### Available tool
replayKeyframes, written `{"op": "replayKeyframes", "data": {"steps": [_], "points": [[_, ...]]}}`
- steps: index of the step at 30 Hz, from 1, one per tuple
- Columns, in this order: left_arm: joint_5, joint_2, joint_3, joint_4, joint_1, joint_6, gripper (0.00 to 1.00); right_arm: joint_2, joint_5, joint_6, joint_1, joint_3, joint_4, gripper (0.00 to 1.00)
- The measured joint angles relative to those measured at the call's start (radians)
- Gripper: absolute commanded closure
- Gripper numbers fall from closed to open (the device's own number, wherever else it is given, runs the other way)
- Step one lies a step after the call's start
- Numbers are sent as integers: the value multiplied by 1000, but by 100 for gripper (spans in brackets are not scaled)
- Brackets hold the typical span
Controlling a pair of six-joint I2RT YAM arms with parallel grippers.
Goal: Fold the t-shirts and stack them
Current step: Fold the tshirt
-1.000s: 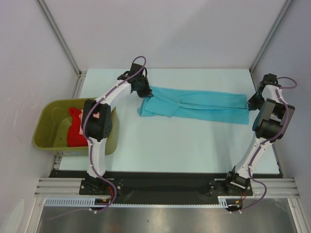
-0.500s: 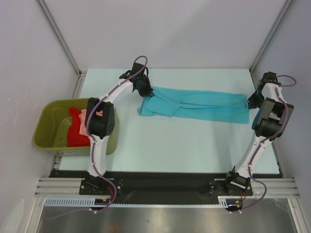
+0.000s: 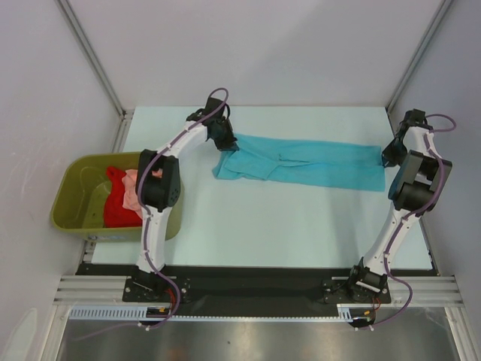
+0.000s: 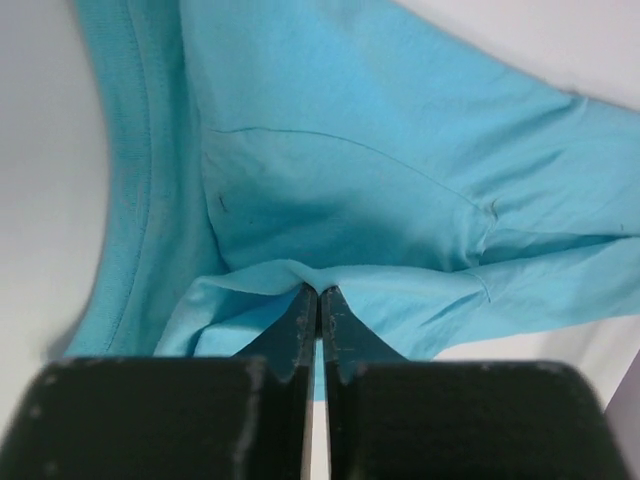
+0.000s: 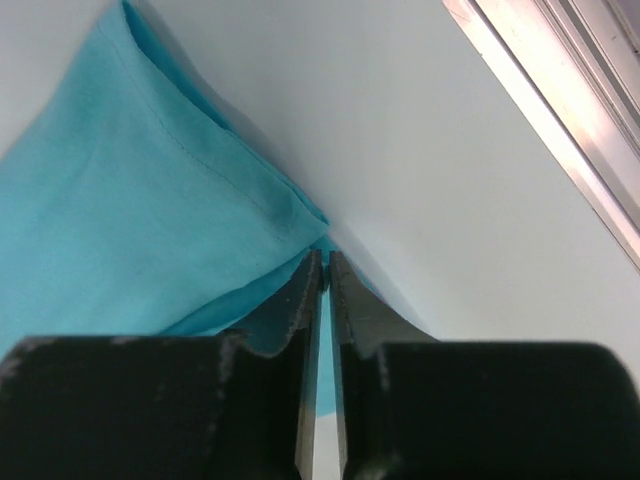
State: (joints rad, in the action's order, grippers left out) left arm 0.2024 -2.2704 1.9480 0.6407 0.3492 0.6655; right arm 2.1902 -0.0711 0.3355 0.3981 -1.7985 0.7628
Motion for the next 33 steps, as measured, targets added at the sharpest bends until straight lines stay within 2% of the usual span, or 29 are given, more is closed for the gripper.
{"op": "replayKeyframes", "data": {"steps": [1,2,3,5,8,11,13,15,17,20,26,33], "points": [[-3,-5,12,8,-2,-2,82,6,-3,0,0,-6,5,79],[-11,-11,27,20,-3,-4,71,11,-9,0,0,-14,12,66],[-21,-20,48,34,-5,-8,51,15,-17,1,0,-20,19,60],[-57,-36,105,74,-6,-23,36,20,-40,-8,3,-36,47,47],[-115,-39,163,122,-5,-61,32,17,-80,-23,14,-55,86,31],[-166,5,146,139,3,-102,29,-27,-105,-33,32,-5,92,25],[-183,90,42,128,12,-119,28,-96,-101,-34,45,73,92,23],[-182,211,-130,92,24,-125,28,-183,-67,-28,56,170,82,21],[-167,320,-285,66,34,-125,29,-267,-24,-19,66,268,57,20],[-139,393,-404,55,43,-124,29,-346,40,-6,68,386,19,20],[-115,367,-451,6,43,-116,25,-371,127,16,72,554,-56,20],[-131,320,-450,-26,41,-90,31,-375,190,34,108,600,-116,30]]}}
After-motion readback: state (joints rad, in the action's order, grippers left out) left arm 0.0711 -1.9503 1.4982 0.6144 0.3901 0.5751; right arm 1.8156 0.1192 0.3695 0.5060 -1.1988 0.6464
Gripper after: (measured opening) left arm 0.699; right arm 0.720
